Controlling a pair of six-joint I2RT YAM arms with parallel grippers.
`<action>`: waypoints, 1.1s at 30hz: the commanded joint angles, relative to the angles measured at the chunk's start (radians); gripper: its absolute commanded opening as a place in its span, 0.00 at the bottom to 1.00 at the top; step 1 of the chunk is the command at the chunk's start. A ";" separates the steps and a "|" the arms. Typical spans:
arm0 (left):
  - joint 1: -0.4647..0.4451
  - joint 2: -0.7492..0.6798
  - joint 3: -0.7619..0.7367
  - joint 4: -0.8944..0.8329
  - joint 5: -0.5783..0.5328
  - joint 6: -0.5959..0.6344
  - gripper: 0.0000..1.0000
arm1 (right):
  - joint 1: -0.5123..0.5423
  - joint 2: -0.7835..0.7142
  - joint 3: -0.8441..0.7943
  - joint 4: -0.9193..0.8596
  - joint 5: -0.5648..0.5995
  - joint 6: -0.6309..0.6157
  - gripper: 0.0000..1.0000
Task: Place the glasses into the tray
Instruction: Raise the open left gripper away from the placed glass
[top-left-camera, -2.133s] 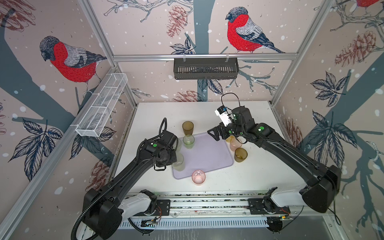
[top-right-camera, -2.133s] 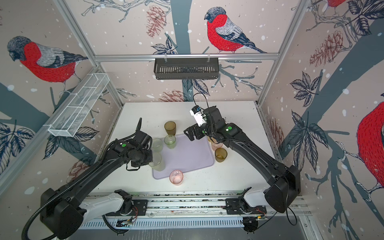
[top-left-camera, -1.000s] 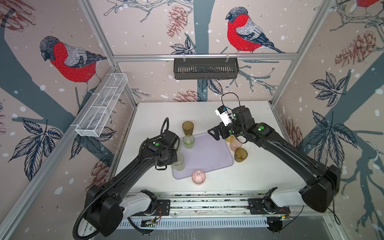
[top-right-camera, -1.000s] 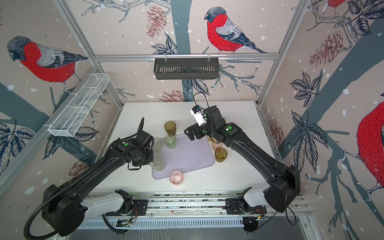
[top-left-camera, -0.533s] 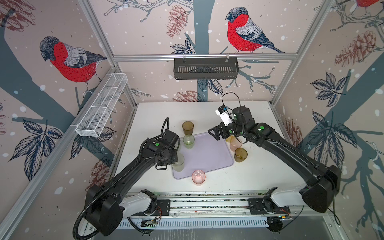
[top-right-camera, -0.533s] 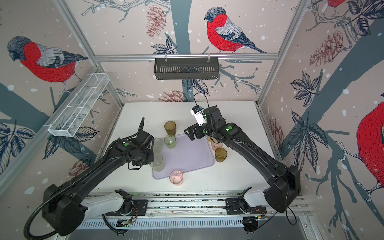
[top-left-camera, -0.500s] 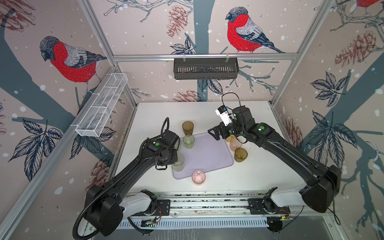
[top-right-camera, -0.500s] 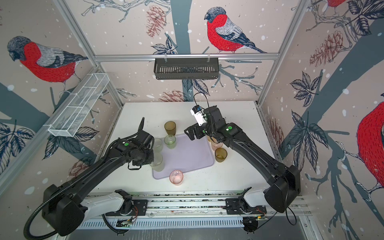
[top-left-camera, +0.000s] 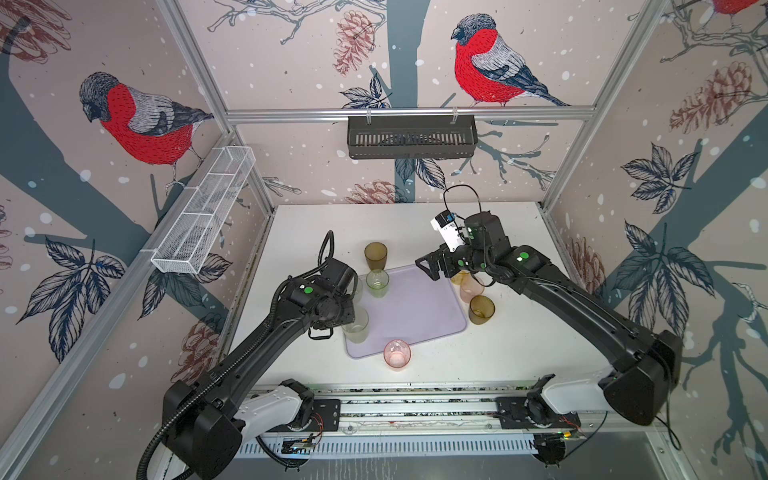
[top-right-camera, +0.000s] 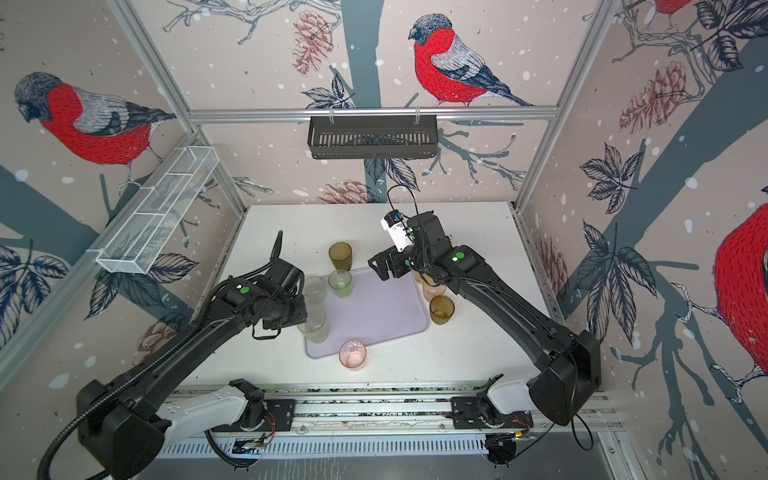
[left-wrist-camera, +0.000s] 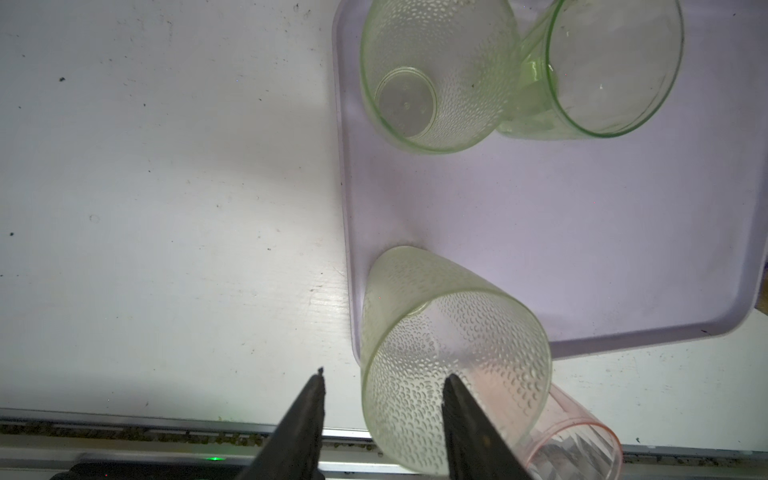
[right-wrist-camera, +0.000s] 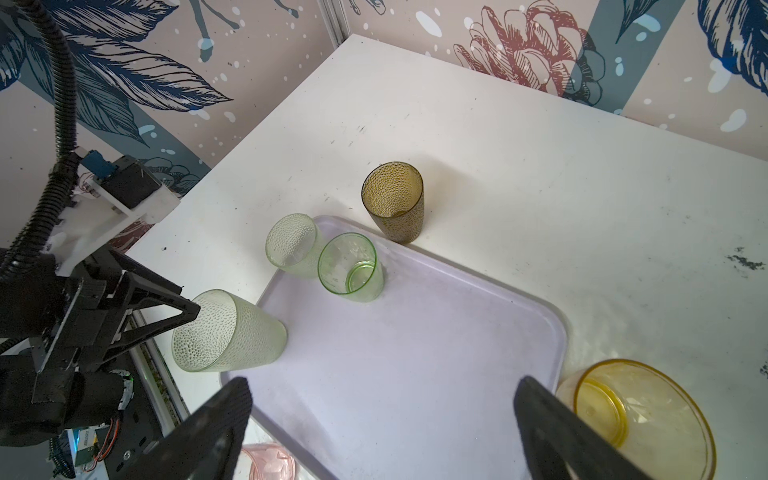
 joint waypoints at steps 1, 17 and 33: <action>-0.001 -0.014 0.015 -0.031 -0.022 -0.018 0.54 | 0.001 -0.004 0.003 0.017 -0.017 0.006 1.00; -0.004 -0.100 0.015 -0.017 -0.007 -0.017 0.72 | 0.037 -0.009 0.018 -0.036 0.021 0.046 1.00; -0.004 -0.095 0.099 0.006 0.071 -0.030 0.79 | 0.053 0.055 0.064 -0.051 0.057 0.071 1.00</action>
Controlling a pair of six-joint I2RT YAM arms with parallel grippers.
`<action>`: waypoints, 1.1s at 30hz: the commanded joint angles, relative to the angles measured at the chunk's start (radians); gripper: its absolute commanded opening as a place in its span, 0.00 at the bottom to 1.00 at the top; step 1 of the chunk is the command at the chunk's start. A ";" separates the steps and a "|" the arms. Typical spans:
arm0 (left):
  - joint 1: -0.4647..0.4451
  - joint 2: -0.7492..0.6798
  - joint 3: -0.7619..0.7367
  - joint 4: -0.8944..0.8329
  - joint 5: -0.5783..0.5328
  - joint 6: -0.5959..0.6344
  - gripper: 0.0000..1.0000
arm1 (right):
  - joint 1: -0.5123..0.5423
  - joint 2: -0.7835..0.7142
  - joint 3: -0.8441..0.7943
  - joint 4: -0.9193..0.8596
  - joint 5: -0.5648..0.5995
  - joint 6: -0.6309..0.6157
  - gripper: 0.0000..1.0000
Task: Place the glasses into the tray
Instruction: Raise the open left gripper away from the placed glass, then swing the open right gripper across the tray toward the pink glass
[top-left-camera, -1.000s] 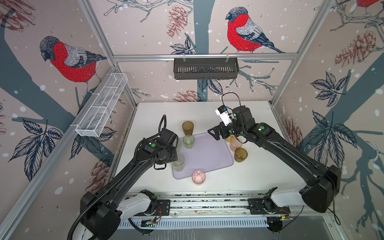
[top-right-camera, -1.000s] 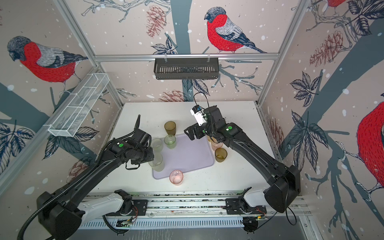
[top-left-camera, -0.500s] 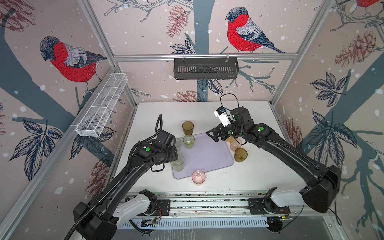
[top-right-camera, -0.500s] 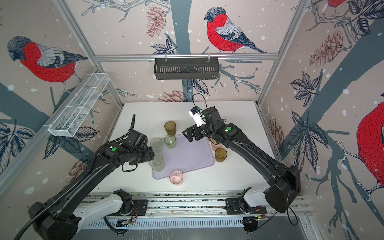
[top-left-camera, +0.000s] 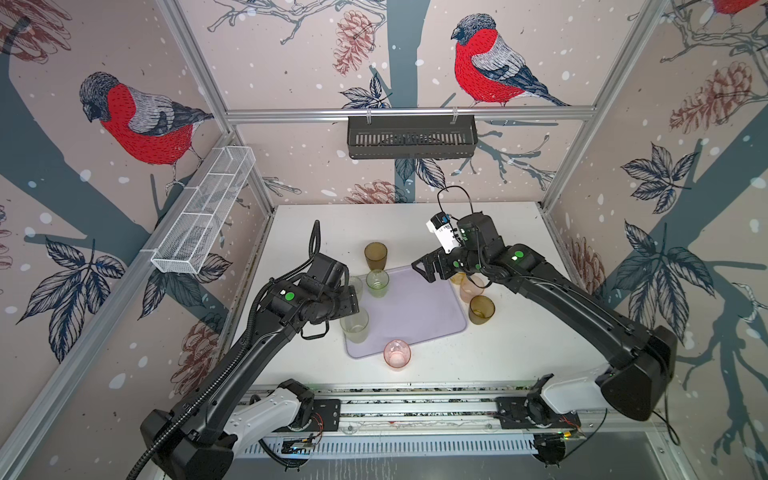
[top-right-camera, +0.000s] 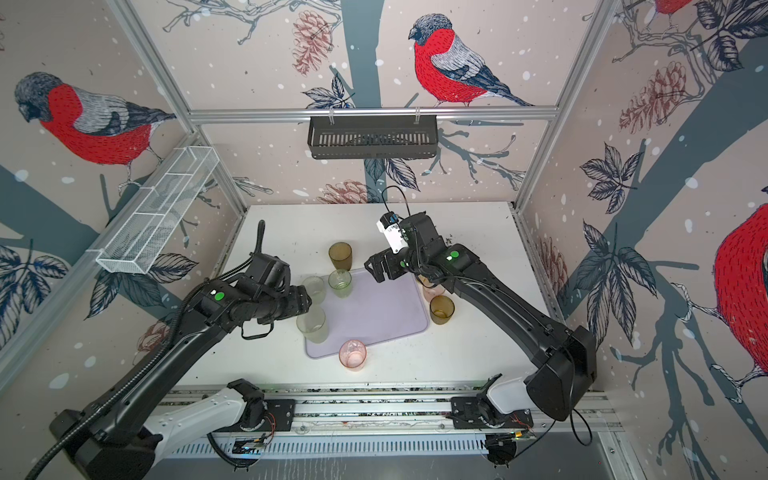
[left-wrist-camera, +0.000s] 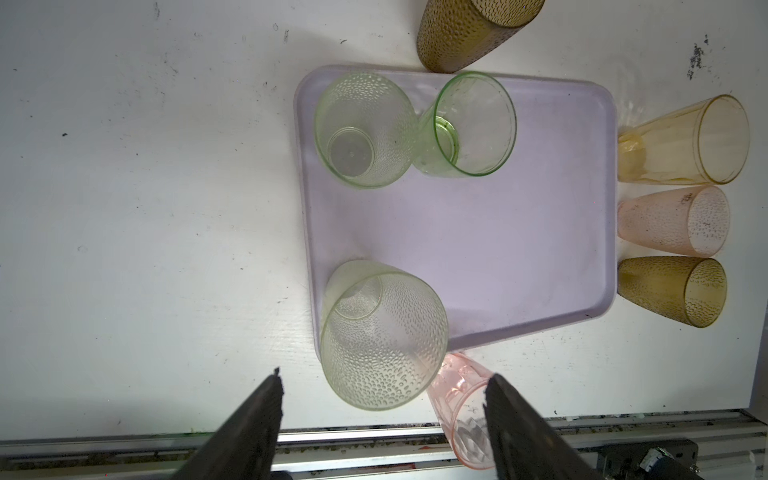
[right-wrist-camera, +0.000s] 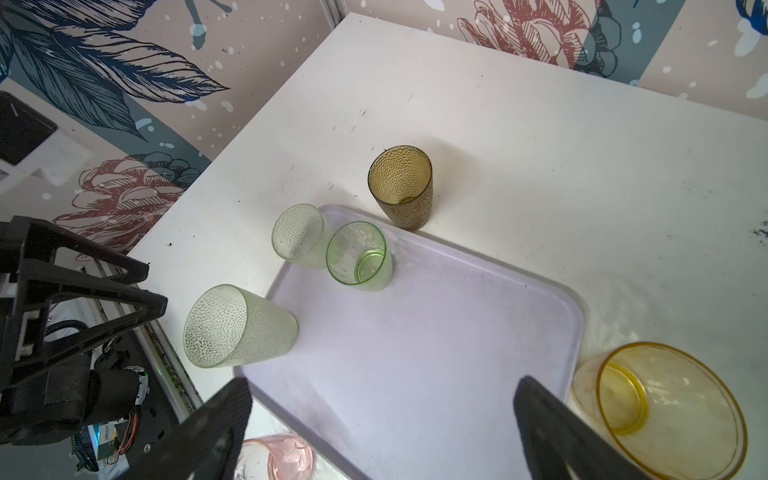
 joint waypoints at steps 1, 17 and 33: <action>-0.002 -0.005 0.002 0.026 0.032 -0.018 0.80 | 0.010 0.027 0.025 0.002 0.030 0.025 1.00; -0.001 -0.106 -0.023 0.006 0.110 0.052 0.89 | 0.102 0.166 0.158 -0.087 0.226 0.143 1.00; -0.002 -0.222 -0.055 0.037 0.111 0.133 0.90 | 0.232 0.245 0.301 -0.174 0.327 0.292 1.00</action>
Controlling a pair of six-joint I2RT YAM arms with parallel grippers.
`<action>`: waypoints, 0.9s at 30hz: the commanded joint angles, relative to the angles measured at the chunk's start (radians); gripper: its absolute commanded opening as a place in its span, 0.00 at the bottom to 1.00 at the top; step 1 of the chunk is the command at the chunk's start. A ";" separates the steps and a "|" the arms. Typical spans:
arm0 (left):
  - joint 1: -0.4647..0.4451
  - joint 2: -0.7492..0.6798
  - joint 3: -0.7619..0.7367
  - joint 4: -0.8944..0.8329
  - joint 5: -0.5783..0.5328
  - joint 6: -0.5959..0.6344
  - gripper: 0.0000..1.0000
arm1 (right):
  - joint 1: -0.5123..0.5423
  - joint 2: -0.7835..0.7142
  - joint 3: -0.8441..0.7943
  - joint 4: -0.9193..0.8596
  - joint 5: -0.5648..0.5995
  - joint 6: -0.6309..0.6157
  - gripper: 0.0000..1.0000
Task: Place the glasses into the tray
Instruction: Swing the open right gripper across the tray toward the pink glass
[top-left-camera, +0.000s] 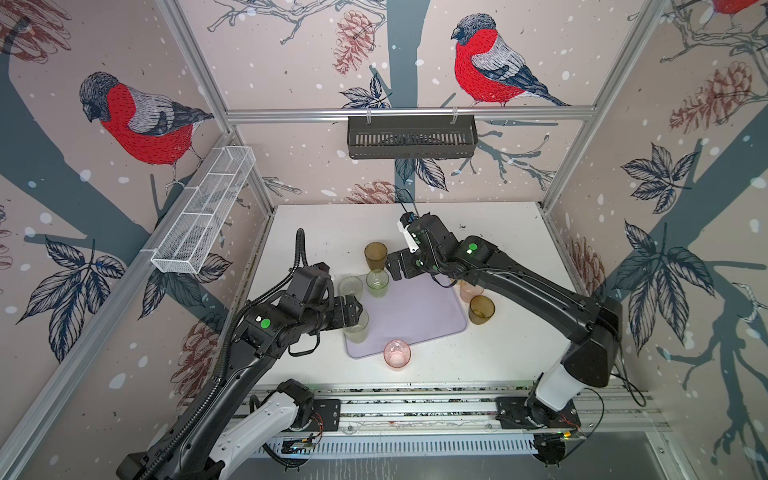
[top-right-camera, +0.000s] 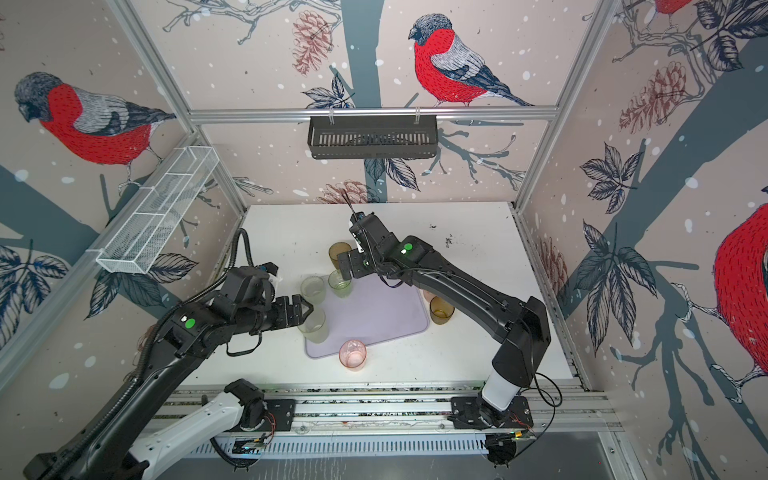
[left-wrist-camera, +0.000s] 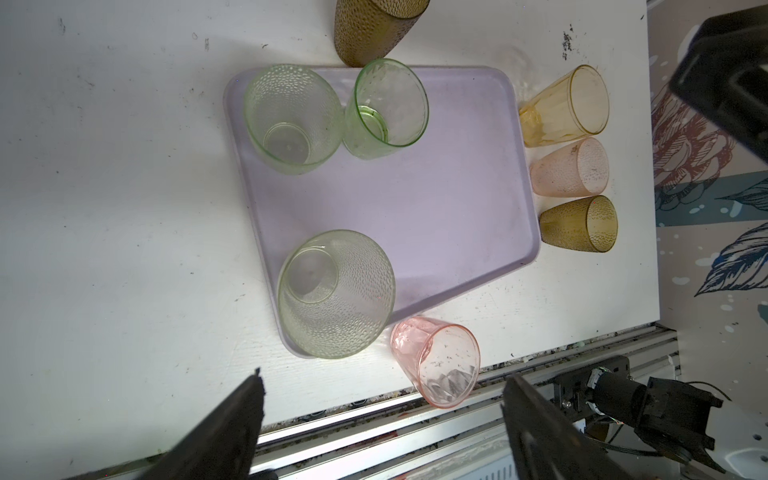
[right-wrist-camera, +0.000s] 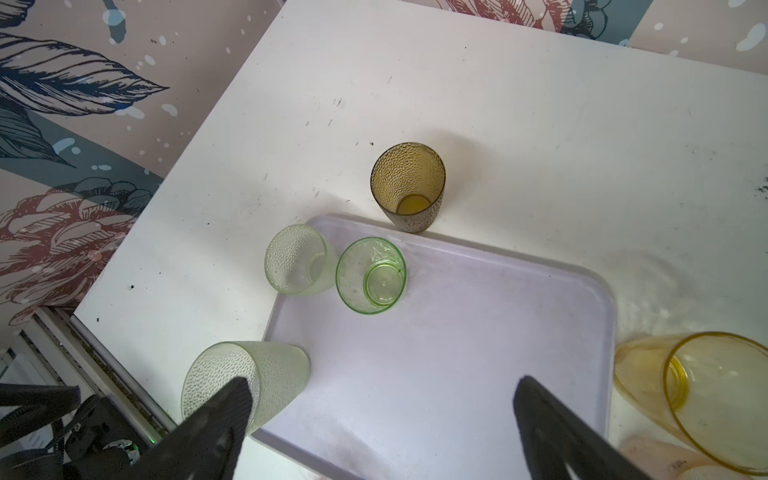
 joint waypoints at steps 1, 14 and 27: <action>-0.001 -0.026 0.000 0.011 -0.014 0.034 0.90 | 0.025 0.001 0.013 -0.024 0.024 0.054 1.00; -0.001 -0.052 -0.004 -0.033 -0.088 -0.016 0.90 | 0.062 0.088 0.088 -0.122 -0.106 -0.031 1.00; 0.000 -0.022 -0.001 -0.041 -0.102 -0.025 0.90 | 0.072 -0.021 -0.090 -0.105 -0.152 -0.038 1.00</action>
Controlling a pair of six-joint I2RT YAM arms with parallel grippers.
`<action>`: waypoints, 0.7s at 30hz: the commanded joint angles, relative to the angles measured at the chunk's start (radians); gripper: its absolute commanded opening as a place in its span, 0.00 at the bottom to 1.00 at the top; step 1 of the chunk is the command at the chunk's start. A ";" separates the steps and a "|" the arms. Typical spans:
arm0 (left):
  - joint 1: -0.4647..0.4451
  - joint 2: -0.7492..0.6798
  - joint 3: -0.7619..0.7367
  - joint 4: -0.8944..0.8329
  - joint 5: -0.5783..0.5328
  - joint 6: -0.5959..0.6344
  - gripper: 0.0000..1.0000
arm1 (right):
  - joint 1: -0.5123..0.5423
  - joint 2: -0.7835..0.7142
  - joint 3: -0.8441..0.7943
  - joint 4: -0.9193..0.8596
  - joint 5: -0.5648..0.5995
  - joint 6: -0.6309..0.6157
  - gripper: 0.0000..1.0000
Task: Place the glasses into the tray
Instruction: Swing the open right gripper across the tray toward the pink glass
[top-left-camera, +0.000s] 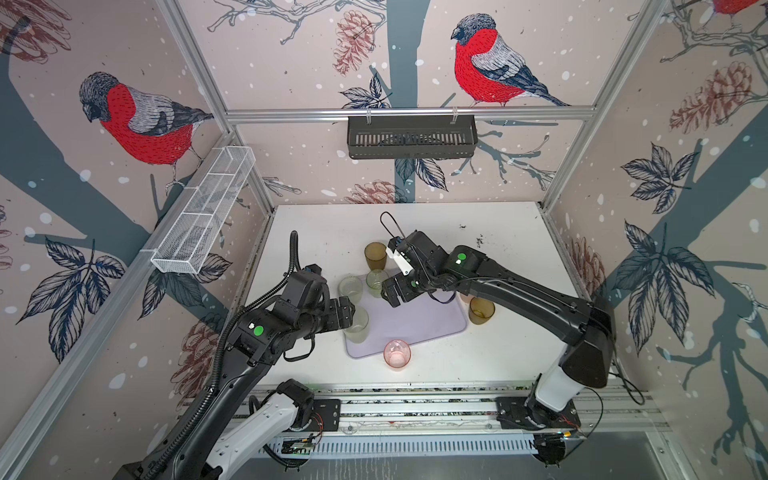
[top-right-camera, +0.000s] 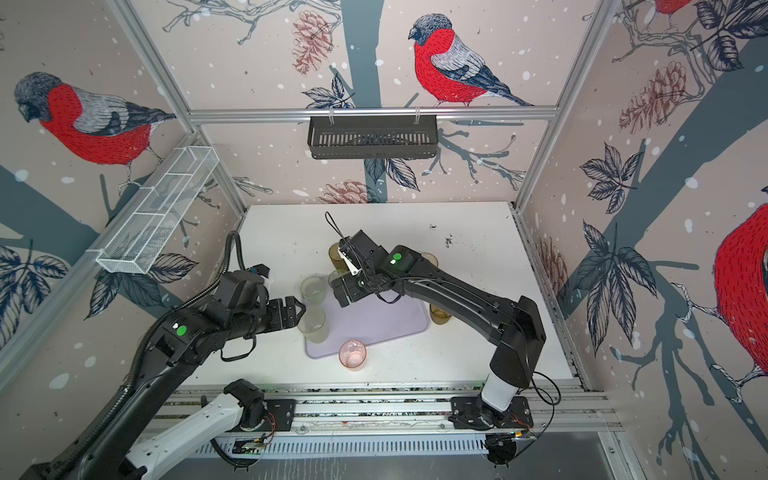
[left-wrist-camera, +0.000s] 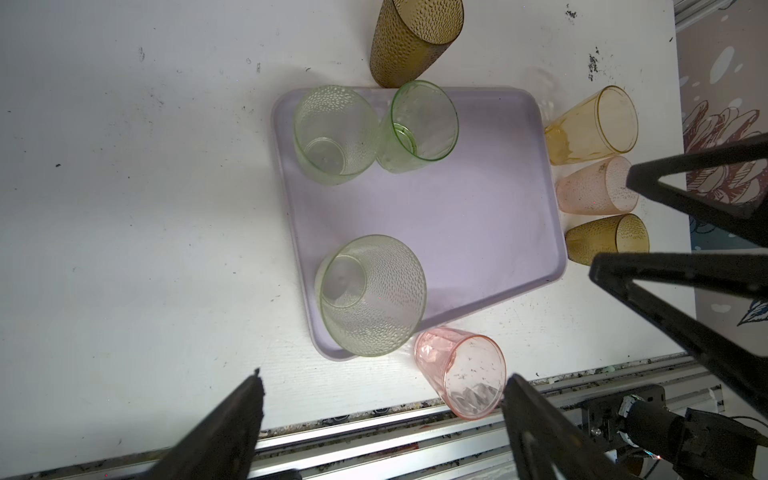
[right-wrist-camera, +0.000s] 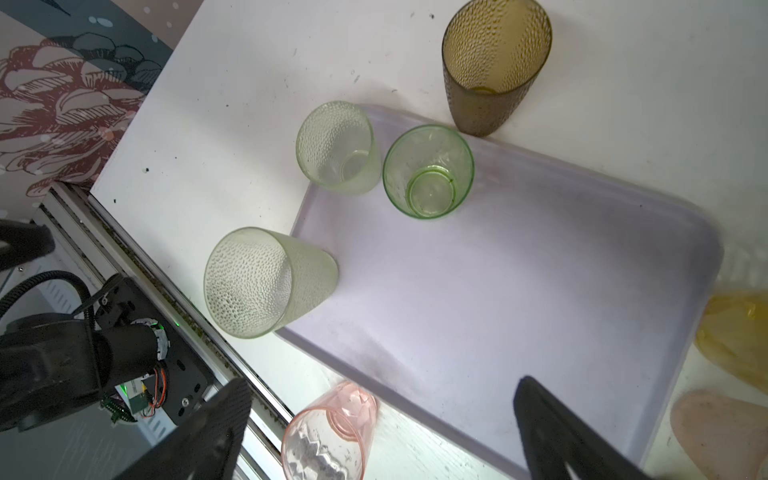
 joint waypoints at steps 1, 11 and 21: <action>-0.001 0.002 -0.005 0.001 -0.007 -0.012 0.90 | 0.007 -0.037 -0.051 0.015 -0.022 0.003 0.99; -0.002 -0.041 -0.070 0.044 0.055 -0.008 0.90 | 0.012 -0.090 -0.194 0.029 -0.057 -0.007 0.96; -0.001 -0.067 -0.077 0.012 0.060 0.011 0.90 | 0.043 -0.070 -0.255 0.005 -0.122 -0.073 0.93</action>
